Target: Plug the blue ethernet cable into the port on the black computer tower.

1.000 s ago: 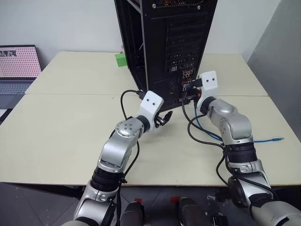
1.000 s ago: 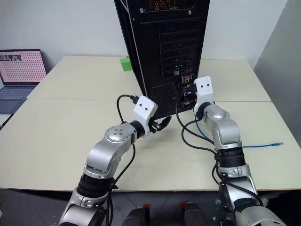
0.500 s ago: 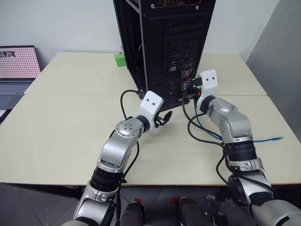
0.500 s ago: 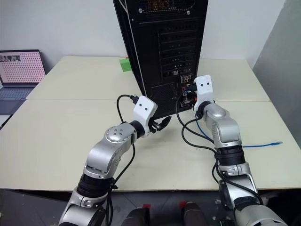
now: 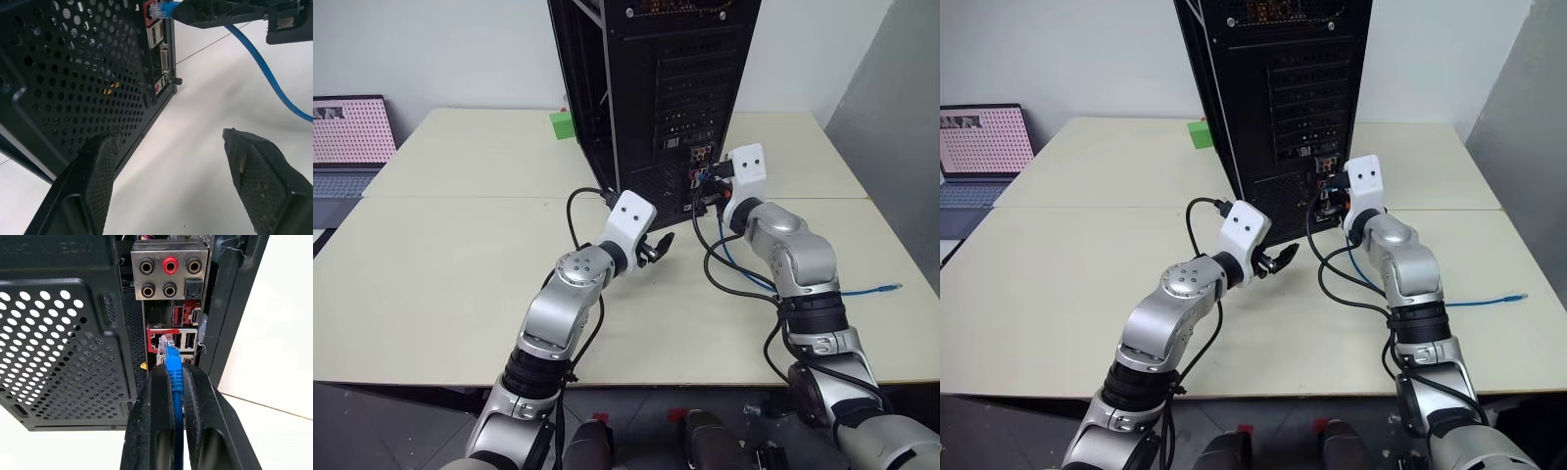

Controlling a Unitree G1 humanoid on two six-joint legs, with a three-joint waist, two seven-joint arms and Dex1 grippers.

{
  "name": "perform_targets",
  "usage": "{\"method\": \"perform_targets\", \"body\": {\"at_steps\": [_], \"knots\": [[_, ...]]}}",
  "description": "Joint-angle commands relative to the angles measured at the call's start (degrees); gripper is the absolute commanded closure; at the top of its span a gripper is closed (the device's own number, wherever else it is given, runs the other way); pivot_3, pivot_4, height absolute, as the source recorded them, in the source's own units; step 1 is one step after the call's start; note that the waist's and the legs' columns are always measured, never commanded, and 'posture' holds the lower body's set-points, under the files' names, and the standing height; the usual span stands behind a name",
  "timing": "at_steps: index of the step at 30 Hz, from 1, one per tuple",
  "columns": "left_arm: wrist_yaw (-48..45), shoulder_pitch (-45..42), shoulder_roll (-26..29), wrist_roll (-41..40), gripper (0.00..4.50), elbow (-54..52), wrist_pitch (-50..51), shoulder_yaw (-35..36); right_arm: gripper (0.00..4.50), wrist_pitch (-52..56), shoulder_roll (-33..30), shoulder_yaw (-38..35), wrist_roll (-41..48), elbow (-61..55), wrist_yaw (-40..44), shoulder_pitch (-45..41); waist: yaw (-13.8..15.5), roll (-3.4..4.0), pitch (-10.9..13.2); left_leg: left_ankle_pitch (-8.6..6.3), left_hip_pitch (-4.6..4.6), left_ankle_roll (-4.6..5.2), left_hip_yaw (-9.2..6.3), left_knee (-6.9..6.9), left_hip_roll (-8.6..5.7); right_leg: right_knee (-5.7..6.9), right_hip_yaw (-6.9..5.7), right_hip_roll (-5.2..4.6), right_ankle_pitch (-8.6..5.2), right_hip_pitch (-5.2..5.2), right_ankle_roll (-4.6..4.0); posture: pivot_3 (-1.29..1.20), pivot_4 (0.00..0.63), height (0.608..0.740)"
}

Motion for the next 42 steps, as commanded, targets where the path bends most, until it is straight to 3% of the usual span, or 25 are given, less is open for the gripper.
{"method": "perform_targets", "body": {"at_steps": [1, 18, 42], "knots": [[-0.03, -0.28, 0.20, -0.08, 0.96, -2.11, -1.50, -0.09, 4.50, -1.00, -0.22, 0.50, -0.16, -2.02, 1.03, -2.46, -0.02, 0.00, 0.00, 0.00, 0.00, 0.00, 0.00, 0.00, 0.00, 0.00, 0.00, 0.00, 0.00, 0.00, 0.00, 0.00, 0.150, 0.740], [-0.22, -0.42, 0.23, -0.15, 0.96, -1.84, -1.75, -0.26, 4.50, -1.59, -0.76, -0.20, -1.79, -1.62, -0.30, -2.03, 0.12, 0.00, 0.00, 0.00, -0.04, 0.00, 0.00, -0.01, 0.00, -0.04, -0.01, 0.00, 0.00, -0.01, 0.00, 0.00, 0.150, 0.740], [0.97, -3.05, -0.49, 0.25, 0.96, -2.33, -0.32, -0.21, 4.50, -3.68, 3.88, -0.17, -3.32, 2.55, -5.57, -6.56, -0.76, 0.01, 0.00, 0.00, -0.01, 0.00, 0.00, 0.01, 0.00, 0.08, 0.01, 0.00, 0.01, -0.05, 0.00, 0.00, 0.150, 0.740]]}}
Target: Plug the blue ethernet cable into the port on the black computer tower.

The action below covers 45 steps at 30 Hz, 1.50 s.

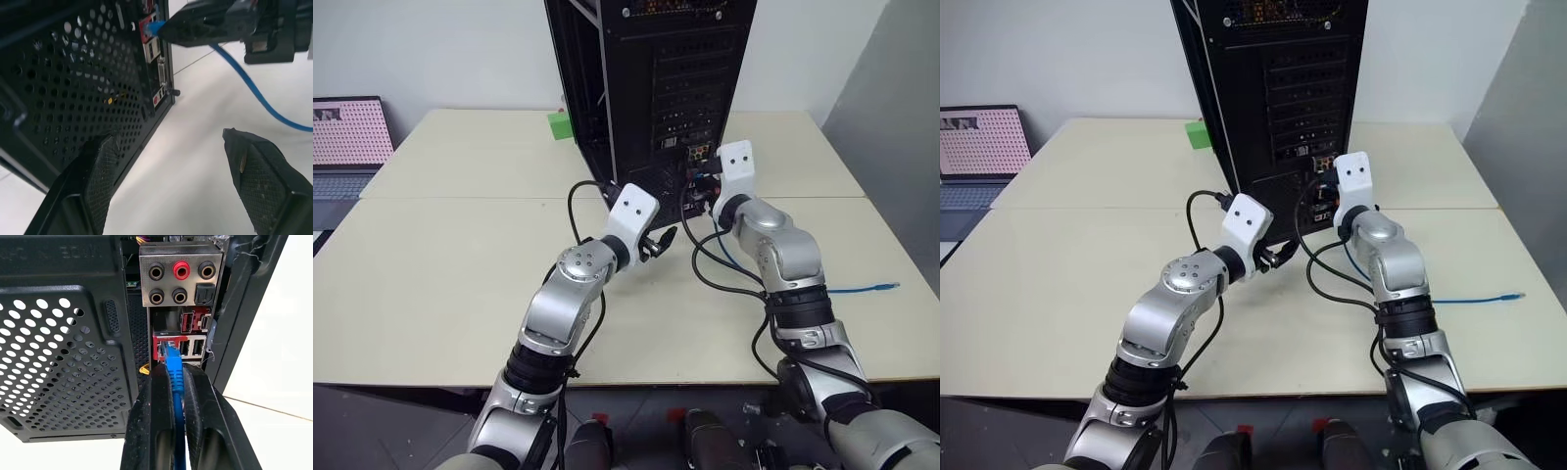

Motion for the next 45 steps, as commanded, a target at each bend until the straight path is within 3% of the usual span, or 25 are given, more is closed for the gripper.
{"method": "perform_targets", "body": {"at_steps": [1, 23, 25, 27, 38, 44, 45], "knots": [[0.62, -0.97, -0.18, 0.22, 0.96, -2.30, -0.42, -0.06, 4.50, -3.51, 0.31, -0.65, -0.84, -0.39, -1.13, -3.90, -0.20, 0.00, 0.00, 0.00, 0.00, 0.00, 0.00, 0.00, 0.00, 0.01, 0.00, 0.00, 0.00, 0.00, 0.00, 0.00, 0.150, 0.740], [1.40, 0.12, 0.49, 0.43, 0.96, -1.98, -1.27, 0.13, 4.50, -5.42, -0.80, -0.29, -0.02, 1.93, 2.15, -4.11, -0.77, 0.00, 0.00, 0.01, 0.05, 0.01, 0.00, 0.01, 0.00, 0.07, 0.03, 0.02, 0.02, 0.00, 0.00, 0.00, 0.150, 0.740], [1.38, 0.20, 0.74, 0.54, 0.96, -1.62, -1.57, 0.18, 3.80, -4.80, -1.95, -0.12, 0.16, 0.50, 3.64, -2.81, -0.75, 0.00, 0.00, 0.01, 0.04, 0.00, 0.00, 0.01, 0.00, 0.06, 0.03, 0.02, 0.02, 0.00, 0.00, 0.00, 0.150, 0.740], [1.22, 0.20, 1.09, 0.56, 0.96, -1.16, -1.86, 0.40, 3.64, -4.01, -3.19, 0.14, 0.34, -1.40, 5.22, -1.32, -0.55, 0.00, 0.00, 0.00, 0.02, 0.01, 0.00, 0.00, 0.00, 0.03, 0.02, 0.02, 0.01, 0.00, 0.00, 0.00, 0.150, 0.740], [-1.50, -0.47, 6.73, -0.07, 0.96, -0.41, -2.99, 3.23, 1.28, -2.43, -12.66, 0.51, 4.01, -18.19, 17.31, 9.36, 0.08, 0.00, 0.01, 0.00, -0.12, 0.00, -0.02, -0.10, -0.03, -0.17, -0.02, -0.03, 0.00, -0.05, 0.00, 0.00, 0.150, 0.740], [-4.94, 0.05, 11.20, -2.64, 0.96, -1.09, -2.48, 6.94, 0.01, -3.13, -19.15, -3.07, 9.89, -24.12, 25.95, 15.80, 0.33, 0.00, 0.01, 0.00, -0.10, 0.00, -0.01, -0.08, -0.03, -0.18, -0.02, -0.02, 0.00, -0.03, 0.01, 0.00, 0.150, 0.740], [-6.06, 0.24, 12.48, -3.22, 0.96, -1.17, -2.55, 7.84, 0.01, -3.17, -20.54, -4.82, 12.63, -25.48, 28.92, 17.55, 0.44, -0.01, 0.01, 0.00, -0.10, 0.00, -0.02, -0.08, -0.02, -0.19, -0.03, -0.02, -0.01, -0.02, 0.01, 0.00, 0.150, 0.740]]}}
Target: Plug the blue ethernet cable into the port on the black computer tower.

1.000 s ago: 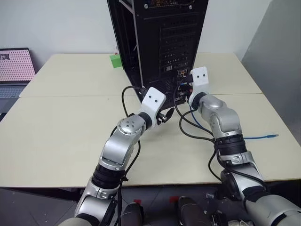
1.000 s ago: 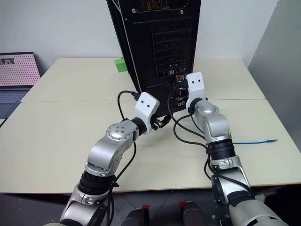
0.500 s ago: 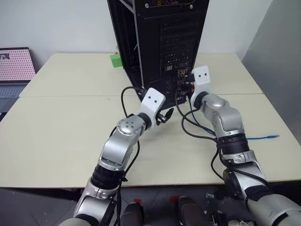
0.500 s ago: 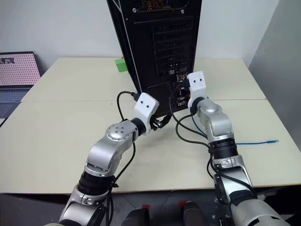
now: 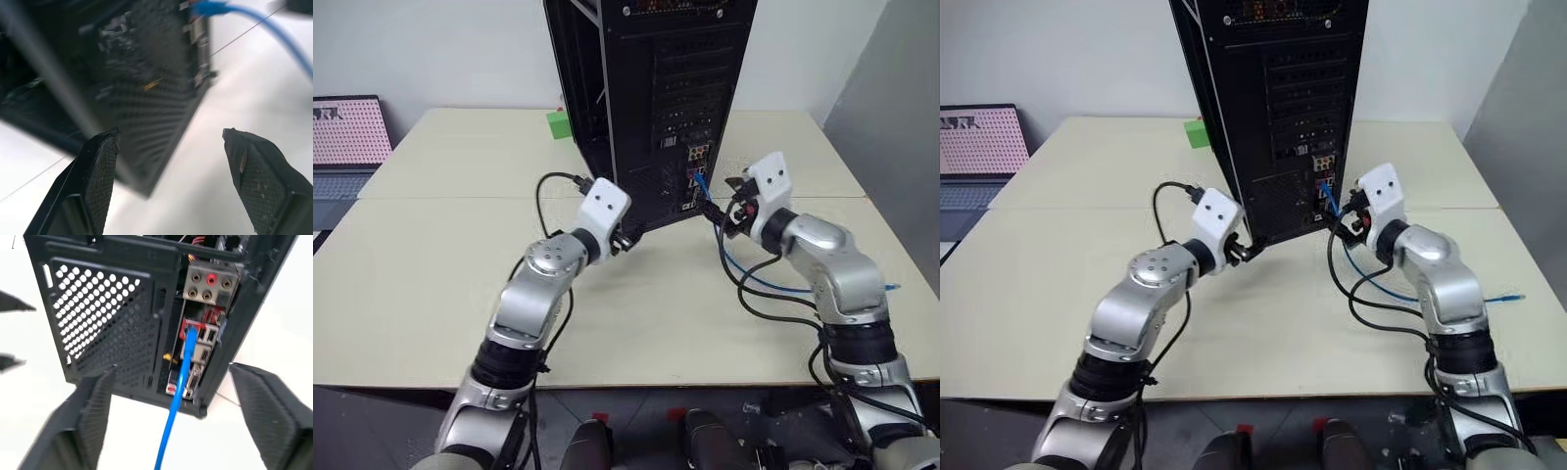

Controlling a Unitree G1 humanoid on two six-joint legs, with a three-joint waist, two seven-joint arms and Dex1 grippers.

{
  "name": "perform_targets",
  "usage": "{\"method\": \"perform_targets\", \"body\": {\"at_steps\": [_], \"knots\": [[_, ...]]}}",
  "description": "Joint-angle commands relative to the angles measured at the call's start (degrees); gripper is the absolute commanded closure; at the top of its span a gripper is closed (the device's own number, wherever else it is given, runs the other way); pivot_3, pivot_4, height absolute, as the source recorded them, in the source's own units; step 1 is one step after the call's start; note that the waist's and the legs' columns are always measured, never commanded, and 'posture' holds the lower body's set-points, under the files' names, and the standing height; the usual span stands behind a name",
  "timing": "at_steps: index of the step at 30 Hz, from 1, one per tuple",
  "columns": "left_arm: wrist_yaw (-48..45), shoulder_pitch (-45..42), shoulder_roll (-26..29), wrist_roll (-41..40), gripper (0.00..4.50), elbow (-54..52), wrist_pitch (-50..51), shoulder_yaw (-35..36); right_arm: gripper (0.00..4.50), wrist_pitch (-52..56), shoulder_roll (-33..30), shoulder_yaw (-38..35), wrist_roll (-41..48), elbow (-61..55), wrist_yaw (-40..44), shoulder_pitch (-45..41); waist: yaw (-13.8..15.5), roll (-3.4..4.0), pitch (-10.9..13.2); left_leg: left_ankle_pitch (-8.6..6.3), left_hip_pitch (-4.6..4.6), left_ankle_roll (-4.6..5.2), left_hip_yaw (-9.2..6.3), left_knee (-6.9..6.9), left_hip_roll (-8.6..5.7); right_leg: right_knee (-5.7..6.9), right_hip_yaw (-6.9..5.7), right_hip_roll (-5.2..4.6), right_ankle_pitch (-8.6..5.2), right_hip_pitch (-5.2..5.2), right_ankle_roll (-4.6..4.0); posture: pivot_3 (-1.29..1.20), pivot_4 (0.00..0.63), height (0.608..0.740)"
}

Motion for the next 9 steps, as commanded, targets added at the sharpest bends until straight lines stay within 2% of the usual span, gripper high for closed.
{"method": "perform_targets", "body": {"at_steps": [1, 6, 9], "knots": [[-3.22, -0.05, 3.03, -2.81, 0.96, -1.63, -0.40, 4.42, 0.01, -1.65, -4.42, -6.24, 7.57, -5.95, 8.40, 4.03, 0.26, -0.01, 0.01, 0.00, 0.00, 0.00, 0.01, 0.00, 0.00, 0.00, 0.00, 0.00, 0.00, 0.00, 0.00, 0.00, 0.150, 0.740], [-7.87, 0.95, 6.51, -6.45, 0.96, -2.12, 0.30, 6.22, 0.01, -1.90, -6.84, -11.17, 12.16, -6.64, 10.42, 6.12, 0.28, -0.02, 0.01, 0.00, 0.00, 0.00, 0.03, 0.00, 0.00, -0.04, 0.02, 0.00, 0.00, 0.00, 0.00, 0.00, 0.150, 0.740], [-10.58, 1.74, 8.02, -8.33, 0.96, -2.44, 0.05, 6.62, 0.01, -2.08, -7.24, -11.38, 12.96, -6.97, 10.46, 6.24, 0.46, -0.02, 0.01, 0.00, 0.01, 0.00, 0.02, 0.01, 0.00, -0.03, 0.00, 0.00, 0.00, 0.02, 0.00, 0.00, 0.150, 0.740]]}}
